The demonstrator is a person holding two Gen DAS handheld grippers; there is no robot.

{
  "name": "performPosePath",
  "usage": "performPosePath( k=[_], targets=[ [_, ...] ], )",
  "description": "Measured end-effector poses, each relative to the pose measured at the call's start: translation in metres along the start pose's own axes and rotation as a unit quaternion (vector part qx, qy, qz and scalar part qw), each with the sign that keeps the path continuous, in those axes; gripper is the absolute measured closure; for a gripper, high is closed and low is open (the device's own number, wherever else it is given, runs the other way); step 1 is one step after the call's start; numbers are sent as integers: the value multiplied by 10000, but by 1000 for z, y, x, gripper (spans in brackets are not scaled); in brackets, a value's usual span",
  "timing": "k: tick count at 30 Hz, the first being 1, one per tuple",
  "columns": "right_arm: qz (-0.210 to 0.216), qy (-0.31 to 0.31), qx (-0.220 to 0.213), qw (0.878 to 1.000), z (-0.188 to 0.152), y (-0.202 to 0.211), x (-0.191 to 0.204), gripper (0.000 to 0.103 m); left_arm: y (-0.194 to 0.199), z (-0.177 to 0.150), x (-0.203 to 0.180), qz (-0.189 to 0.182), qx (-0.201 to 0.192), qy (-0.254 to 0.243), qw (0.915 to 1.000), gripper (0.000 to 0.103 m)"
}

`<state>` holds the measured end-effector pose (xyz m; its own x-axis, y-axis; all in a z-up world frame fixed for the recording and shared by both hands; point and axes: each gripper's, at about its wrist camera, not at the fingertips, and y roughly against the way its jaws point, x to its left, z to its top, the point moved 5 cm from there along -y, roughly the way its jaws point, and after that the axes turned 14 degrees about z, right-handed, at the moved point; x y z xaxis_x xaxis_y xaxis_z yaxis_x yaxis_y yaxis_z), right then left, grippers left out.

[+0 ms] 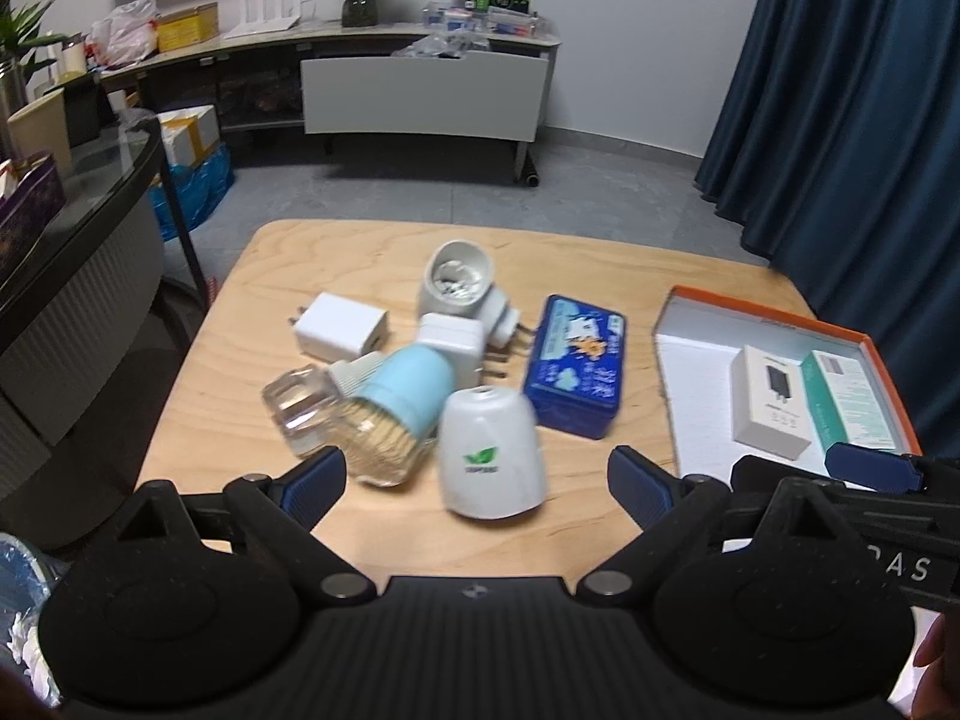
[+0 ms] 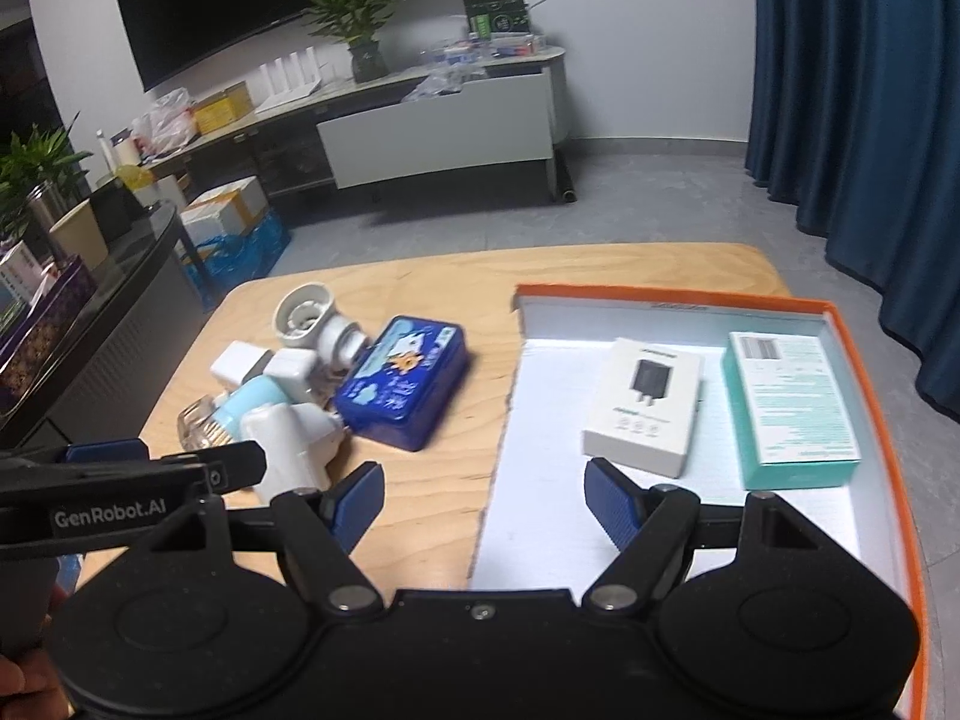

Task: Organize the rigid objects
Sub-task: 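Move the left gripper to the glass diffuser bottle while the right approaches the blue tin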

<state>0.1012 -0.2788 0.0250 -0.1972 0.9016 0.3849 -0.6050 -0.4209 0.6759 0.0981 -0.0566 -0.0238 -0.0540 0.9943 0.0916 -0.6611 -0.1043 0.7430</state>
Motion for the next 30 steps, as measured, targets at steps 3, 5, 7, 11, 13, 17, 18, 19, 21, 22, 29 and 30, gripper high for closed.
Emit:
performPosePath(
  k=[3,5,7,11,13,17,18,19,21,22,29,30],
  targets=[
    [62,53,72,9999,-2,-8,8,15,-4,-3,10,35,21,71,10000,7],
    [102,91,118,9998,-3,-13,13,15,-6,-5,17,47,35,120,9999,7],
    [145,127,154,9997,-4,-18,17,15,-9,-8,23,40,60,170,9998,7],
    [229,163,209,9994,-7,-27,24,15,-16,-11,35,79,104,247,9996,7],
    [270,166,232,9992,-8,-30,26,15,-21,-12,42,180,114,283,9994,6],
    [338,151,285,9989,-11,-36,25,15,-33,-12,58,271,204,442,9984,6],
    [352,141,290,9989,-12,-37,25,15,-36,-11,62,306,222,475,9982,6],
    [362,131,299,9988,-12,-38,24,15,-38,-10,65,333,237,496,9979,6],
    [378,115,304,9988,-12,-39,24,15,-44,-8,72,372,241,531,9976,6],
    [388,107,303,9987,-12,-40,23,15,-47,-6,76,401,236,567,9973,6],
    [440,96,289,9986,-12,-40,21,15,-71,11,97,348,128,405,9985,3],
    [444,85,283,9986,-12,-40,20,15,-73,14,102,275,109,464,9985,3]
  ],
)
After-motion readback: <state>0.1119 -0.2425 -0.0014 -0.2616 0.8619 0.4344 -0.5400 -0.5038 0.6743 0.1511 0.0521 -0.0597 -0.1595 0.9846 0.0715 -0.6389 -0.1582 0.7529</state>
